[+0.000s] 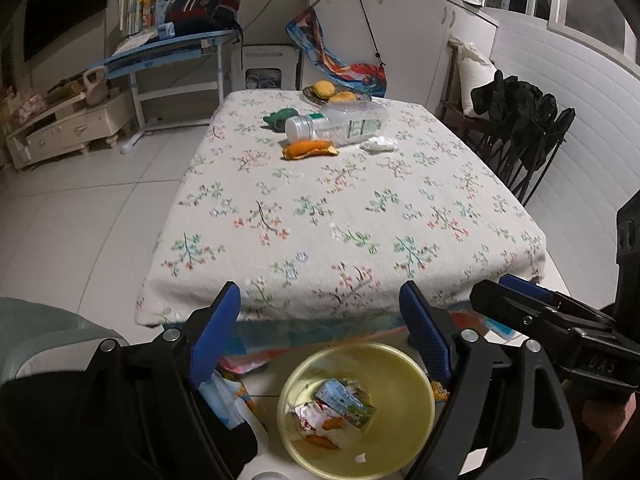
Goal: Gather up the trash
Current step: 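Withdraw both open tools from the basin back over the table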
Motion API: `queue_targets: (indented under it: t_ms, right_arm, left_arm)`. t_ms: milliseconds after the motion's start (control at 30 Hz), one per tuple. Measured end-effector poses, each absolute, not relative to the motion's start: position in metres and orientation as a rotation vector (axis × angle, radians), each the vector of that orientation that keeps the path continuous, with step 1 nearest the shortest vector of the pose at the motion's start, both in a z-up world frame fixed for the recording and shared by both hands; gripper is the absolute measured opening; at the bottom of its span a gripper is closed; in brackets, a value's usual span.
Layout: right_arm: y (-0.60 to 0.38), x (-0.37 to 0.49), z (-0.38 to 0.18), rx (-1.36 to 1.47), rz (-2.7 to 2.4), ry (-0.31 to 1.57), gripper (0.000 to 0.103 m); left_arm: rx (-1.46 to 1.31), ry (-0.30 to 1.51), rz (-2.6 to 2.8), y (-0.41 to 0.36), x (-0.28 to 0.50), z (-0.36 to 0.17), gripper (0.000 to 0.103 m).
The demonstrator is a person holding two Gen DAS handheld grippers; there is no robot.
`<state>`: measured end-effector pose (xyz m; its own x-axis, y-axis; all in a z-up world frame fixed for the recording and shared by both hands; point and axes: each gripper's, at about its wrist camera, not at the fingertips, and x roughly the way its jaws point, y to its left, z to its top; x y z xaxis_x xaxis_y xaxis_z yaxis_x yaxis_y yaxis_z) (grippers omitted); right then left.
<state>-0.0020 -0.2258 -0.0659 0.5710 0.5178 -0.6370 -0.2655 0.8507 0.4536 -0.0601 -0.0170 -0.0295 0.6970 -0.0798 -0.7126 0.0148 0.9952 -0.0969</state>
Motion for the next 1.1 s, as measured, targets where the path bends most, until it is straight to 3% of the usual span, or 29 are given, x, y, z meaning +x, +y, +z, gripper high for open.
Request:
queue_targets:
  t_ms: [667, 1100]
  right_arm:
    - [-0.219, 0.051, -0.051, 0.217, 0.485, 0.833, 0.08]
    - [-0.199, 0.119, -0.045, 0.093, 0.513, 0.851, 0.08]
  left_arm:
    - [-0.061, 0.784, -0.023, -0.002, -0.008, -0.019, 0.08]
    - [-0.095, 0.837, -0.002, 0.018, 0.064, -0.025, 0.08]
